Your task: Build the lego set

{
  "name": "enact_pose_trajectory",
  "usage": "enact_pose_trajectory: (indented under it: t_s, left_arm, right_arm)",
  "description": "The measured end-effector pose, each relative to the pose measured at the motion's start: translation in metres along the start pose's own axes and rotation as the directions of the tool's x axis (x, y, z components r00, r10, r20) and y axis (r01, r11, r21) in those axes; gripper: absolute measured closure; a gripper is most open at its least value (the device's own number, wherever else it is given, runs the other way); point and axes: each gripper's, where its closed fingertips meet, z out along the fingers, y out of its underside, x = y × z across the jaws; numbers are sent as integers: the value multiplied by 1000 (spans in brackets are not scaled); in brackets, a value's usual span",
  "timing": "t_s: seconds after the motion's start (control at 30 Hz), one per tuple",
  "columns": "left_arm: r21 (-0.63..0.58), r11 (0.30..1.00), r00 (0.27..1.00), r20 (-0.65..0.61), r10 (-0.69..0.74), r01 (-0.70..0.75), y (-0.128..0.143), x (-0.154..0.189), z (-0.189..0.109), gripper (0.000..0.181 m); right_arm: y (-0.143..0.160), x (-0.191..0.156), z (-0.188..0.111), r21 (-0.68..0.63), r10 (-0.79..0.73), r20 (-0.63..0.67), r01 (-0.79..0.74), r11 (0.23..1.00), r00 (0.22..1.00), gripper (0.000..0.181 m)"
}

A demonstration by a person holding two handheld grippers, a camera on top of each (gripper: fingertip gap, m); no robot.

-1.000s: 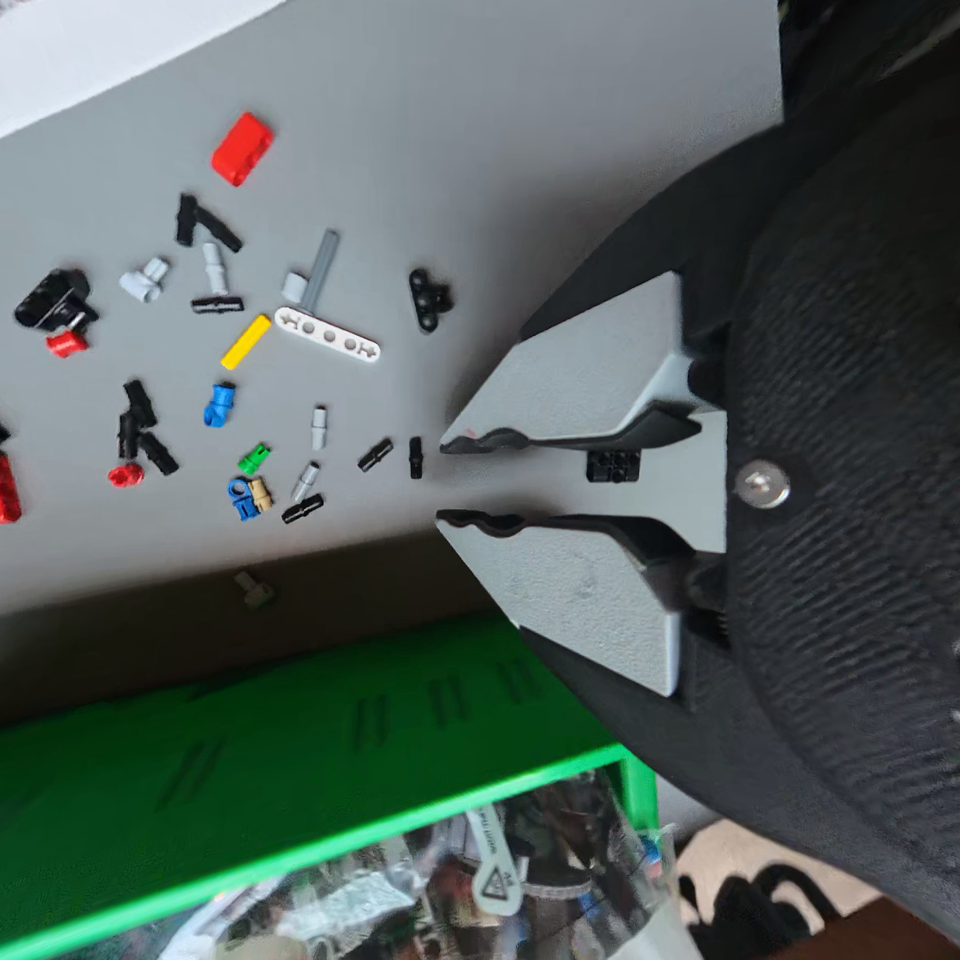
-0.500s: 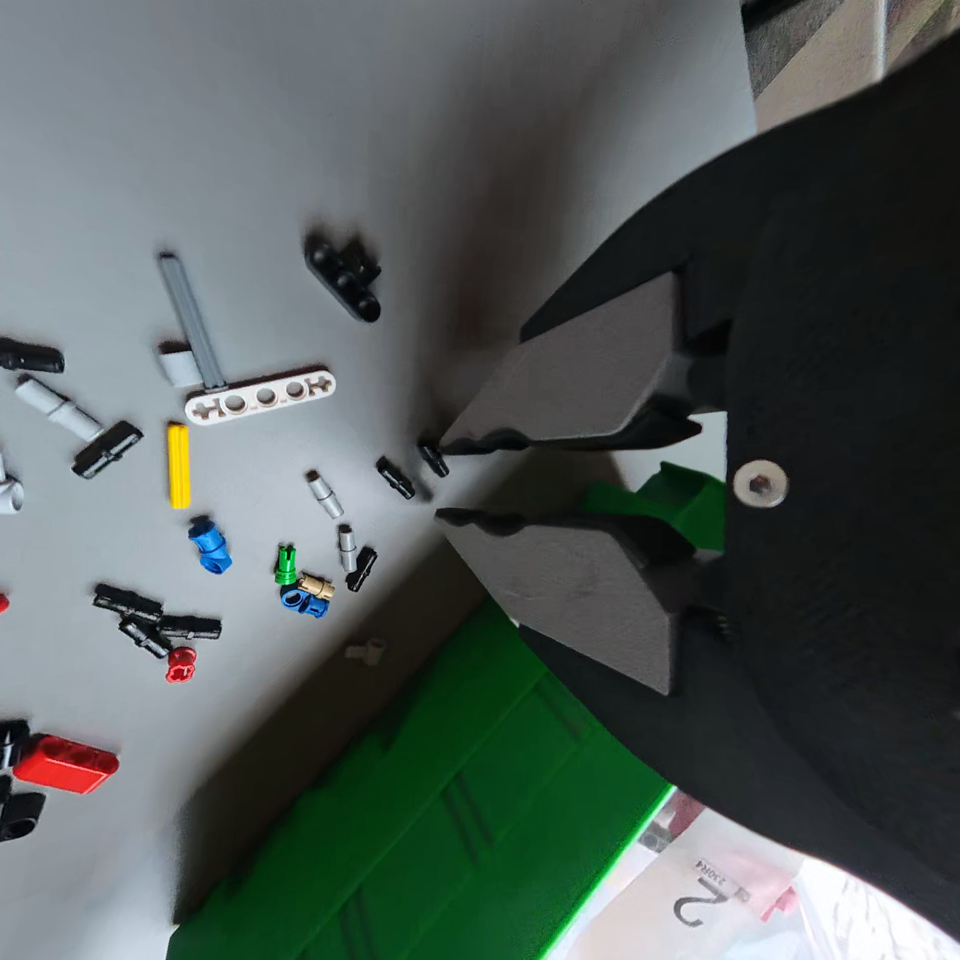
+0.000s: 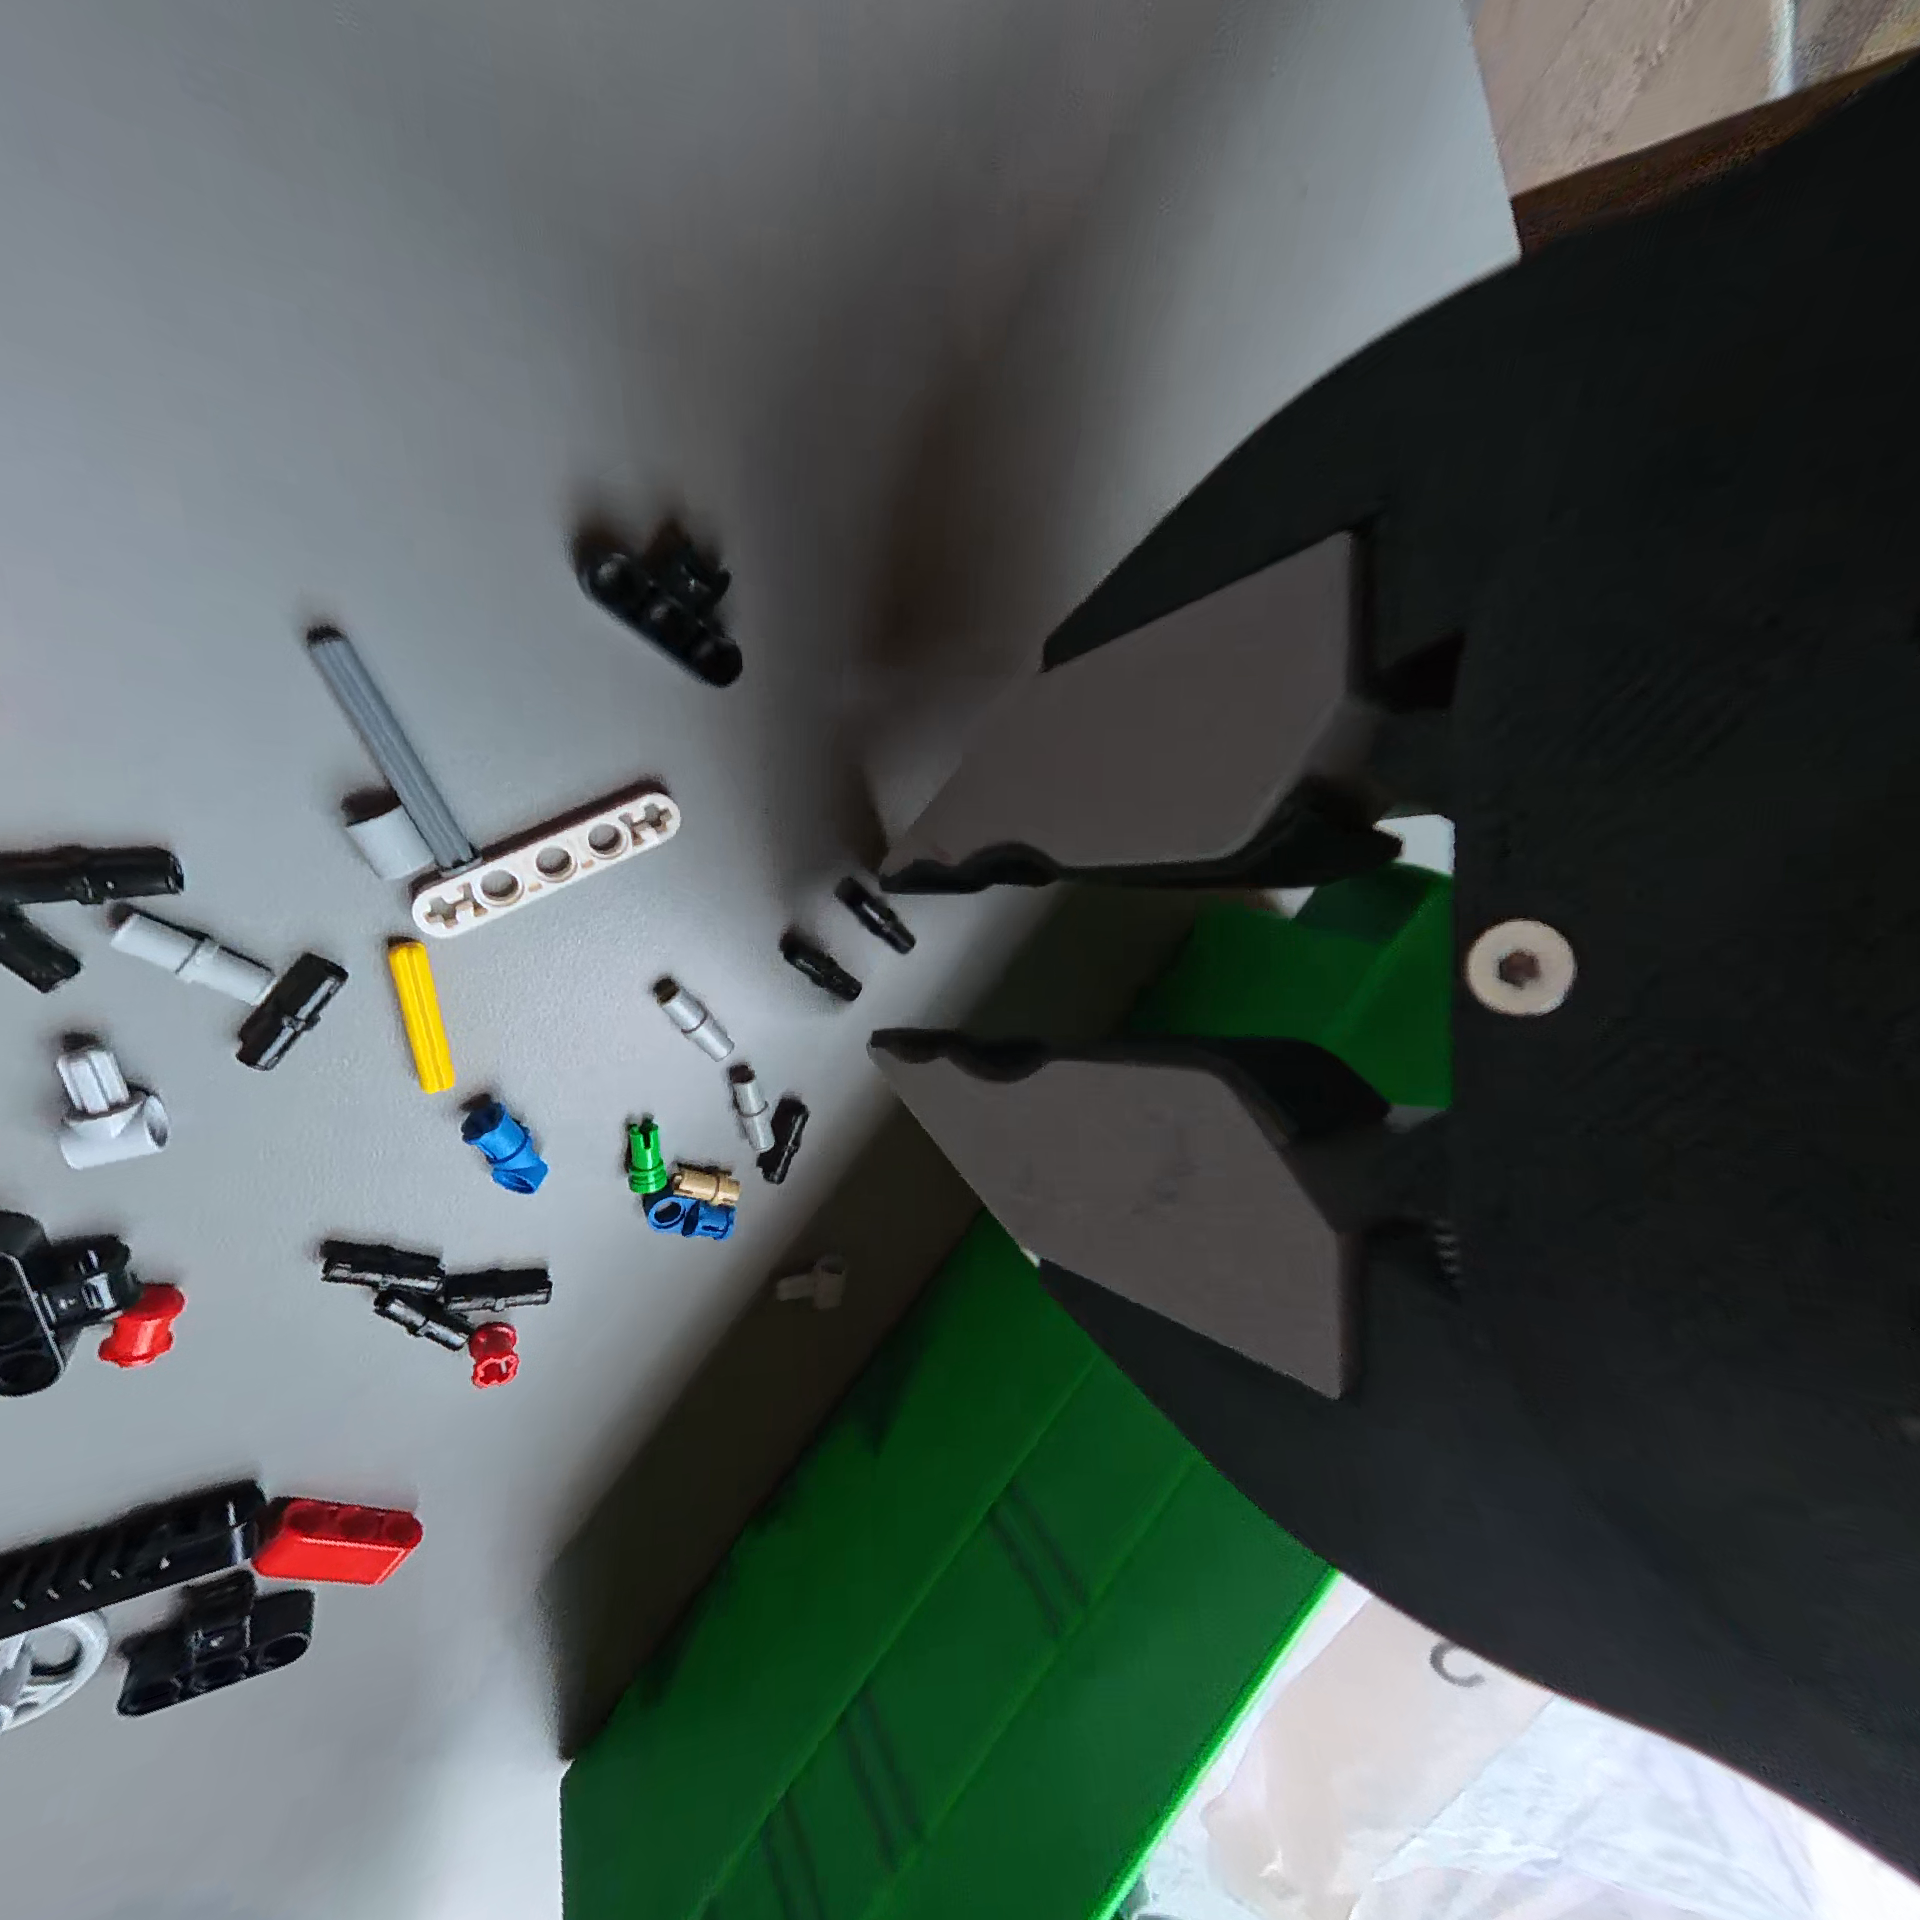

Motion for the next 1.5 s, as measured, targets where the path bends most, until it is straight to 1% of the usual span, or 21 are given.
enact_pose_trajectory:
  t_s: [0.07,0.17,0.33,0.5,0.57,1.03,1.23,1.3,1.4,1.5]
  left_arm:
    - [-4,1000,1000,5,25,-25,-3,-3,-1,159]
    - [4,998,998,-19,59,-59,-8,-2,-1,163]
    - [-58,990,990,-57,126,-129,-3,-1,3,165]
    - [-51,991,988,-100,116,-122,-6,-1,3,167]
    - [-48,992,986,-125,113,-120,-6,3,3,173]
    - [-43,999,989,-147,6,-12,-5,3,3,178]
    - [-41,998,992,-118,-44,40,-4,0,4,178]
    - [-29,998,992,-110,-59,56,-6,1,1,178]
    - [4,993,987,-110,-116,117,-4,6,-14,179]
    - [45,988,982,-128,-139,146,1,24,-34,179]
  right_arm:
    - [0,0,0,0,-1,-1,1,1000,1000,122]
    - [0,0,0,3,0,-2,0,1000,1000,122]
    - [-1,1,-1,7,9,3,-9,1000,1000,122]
    - [-2,2,-2,17,20,5,-20,1000,1000,122]
    - [-3,2,-2,19,26,7,-26,999,1000,122]
    - [-4,2,-3,28,36,13,-36,999,999,122]
    - [-4,1,-3,30,40,21,-40,999,999,122]
    - [-5,1,-3,31,40,22,-40,999,999,122]
    - [-5,1,-3,33,41,23,-42,999,999,122]
    - [-5,1,-3,34,44,27,-45,998,999,122]
